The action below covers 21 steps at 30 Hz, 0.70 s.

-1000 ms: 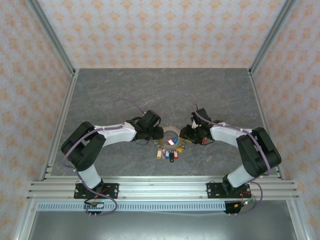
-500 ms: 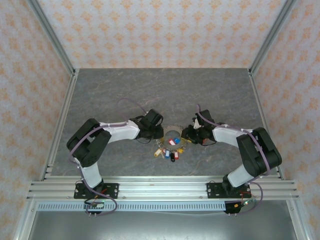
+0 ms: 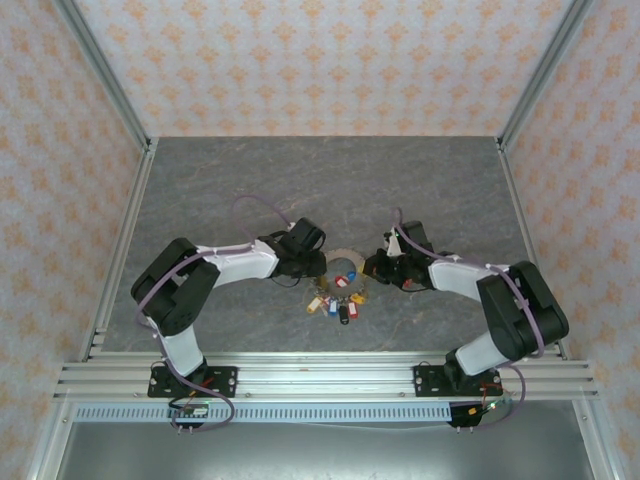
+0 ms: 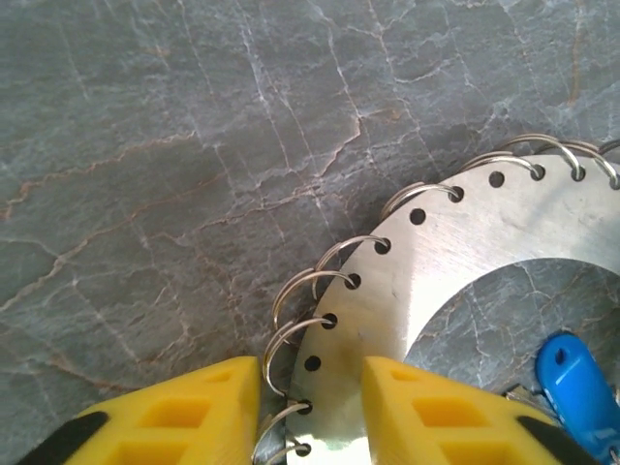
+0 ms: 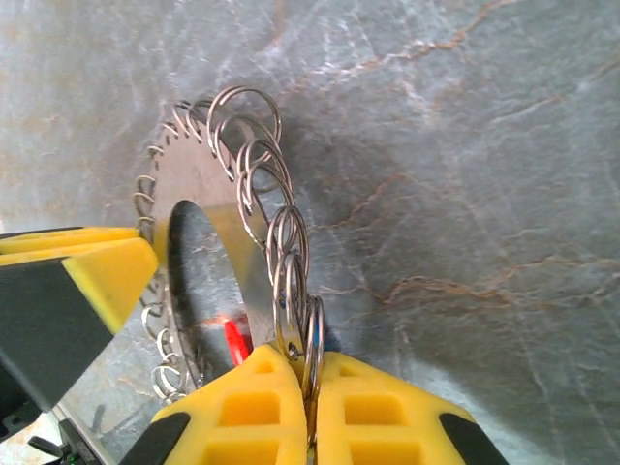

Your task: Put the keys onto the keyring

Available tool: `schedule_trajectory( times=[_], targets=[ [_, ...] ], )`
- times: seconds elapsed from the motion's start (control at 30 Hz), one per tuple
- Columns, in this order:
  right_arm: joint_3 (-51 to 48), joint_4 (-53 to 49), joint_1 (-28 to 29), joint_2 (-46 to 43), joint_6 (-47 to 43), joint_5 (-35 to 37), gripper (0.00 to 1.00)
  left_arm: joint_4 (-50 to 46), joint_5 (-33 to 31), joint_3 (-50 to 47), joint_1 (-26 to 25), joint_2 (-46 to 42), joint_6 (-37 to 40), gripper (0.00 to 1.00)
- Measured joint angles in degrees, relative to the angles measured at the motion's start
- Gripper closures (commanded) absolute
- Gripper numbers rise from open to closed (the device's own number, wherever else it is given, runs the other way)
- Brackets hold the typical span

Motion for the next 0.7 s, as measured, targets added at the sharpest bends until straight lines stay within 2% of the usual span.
schedule_trajectory(
  times=[0.07,0.13,0.23,0.3,0.47,0.63,0.7],
  targets=[
    [-0.63,0.42,0.0,-1.22,0.28,0.0,0.98,-0.52,-0.66,-0.22,0.0,-1.44,-0.17,0.46],
    [-1.53,0.7,0.0,-2.78,0.85,0.07,0.98,-0.98,-1.57,-0.76,0.0,-3.76,-0.37,0.31],
    [-2.89,1.07,0.0,-5.38,2.16,0.2,0.98,-1.07,-2.78,-2.12,0.31,-7.91,-1.64,0.27],
    [-3.54,1.86,0.0,-7.39,3.85,0.22,0.98,-0.79,-2.75,-3.67,0.92,-11.1,-2.69,0.2],
    [-4.94,6.84,0.0,-12.7,10.14,0.28,0.98,0.9,-1.16,-7.17,3.19,-17.0,-6.58,0.15],
    [-5.27,10.71,0.0,-17.57,15.78,0.72,0.98,5.97,2.38,-9.38,4.17,-20.57,-11.65,0.14],
    [-5.27,11.67,0.0,-18.88,17.38,0.83,0.98,8.52,3.93,-9.7,4.2,-21.07,-13.53,0.16]
  ],
)
